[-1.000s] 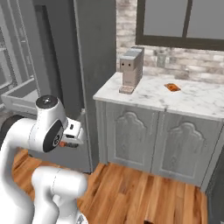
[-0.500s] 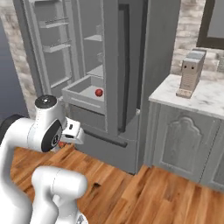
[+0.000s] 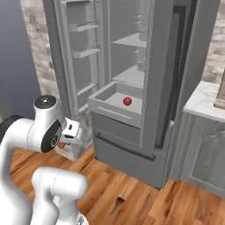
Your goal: Place the sweet potato and onion inside the fridge drawer. Close the drawer after placing the vegetables.
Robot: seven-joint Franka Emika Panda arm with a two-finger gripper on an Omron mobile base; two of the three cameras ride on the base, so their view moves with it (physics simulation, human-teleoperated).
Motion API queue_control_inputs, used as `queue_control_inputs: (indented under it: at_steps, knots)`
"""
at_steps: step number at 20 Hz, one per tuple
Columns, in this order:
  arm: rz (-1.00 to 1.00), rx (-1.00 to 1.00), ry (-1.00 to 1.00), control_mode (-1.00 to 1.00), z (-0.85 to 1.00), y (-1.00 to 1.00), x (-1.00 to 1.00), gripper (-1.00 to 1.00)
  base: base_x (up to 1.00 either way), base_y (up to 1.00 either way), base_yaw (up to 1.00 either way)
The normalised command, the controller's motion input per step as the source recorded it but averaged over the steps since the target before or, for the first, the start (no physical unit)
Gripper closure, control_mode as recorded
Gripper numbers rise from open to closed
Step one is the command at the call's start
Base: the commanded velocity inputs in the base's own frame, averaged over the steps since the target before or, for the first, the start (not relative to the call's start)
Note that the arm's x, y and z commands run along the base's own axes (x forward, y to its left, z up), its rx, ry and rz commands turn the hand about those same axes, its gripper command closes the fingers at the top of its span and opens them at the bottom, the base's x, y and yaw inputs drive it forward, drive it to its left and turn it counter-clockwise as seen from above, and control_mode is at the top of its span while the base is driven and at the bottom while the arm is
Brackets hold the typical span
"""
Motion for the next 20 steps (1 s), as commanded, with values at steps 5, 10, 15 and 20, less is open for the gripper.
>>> queue_control_inputs:
  at_steps: [5, 10, 15, 20]
  knots:
    - [0.00, 0.00, 0.00, 1.00, 0.00, 0.00, 0.00, 1.00, 0.96, 0.18, -0.03]
    - [0.00, 0.00, 0.00, 1.00, 0.00, 0.00, 0.00, 1.00, 0.69, -0.07, -0.08]
    - [0.00, 0.00, 0.00, 1.00, 0.00, 0.00, 0.00, 1.00, 0.65, 0.00, -0.17]
    - [0.00, 0.00, 0.00, 1.00, 0.00, 0.00, 0.00, 1.00, 0.44, 0.04, -0.21]
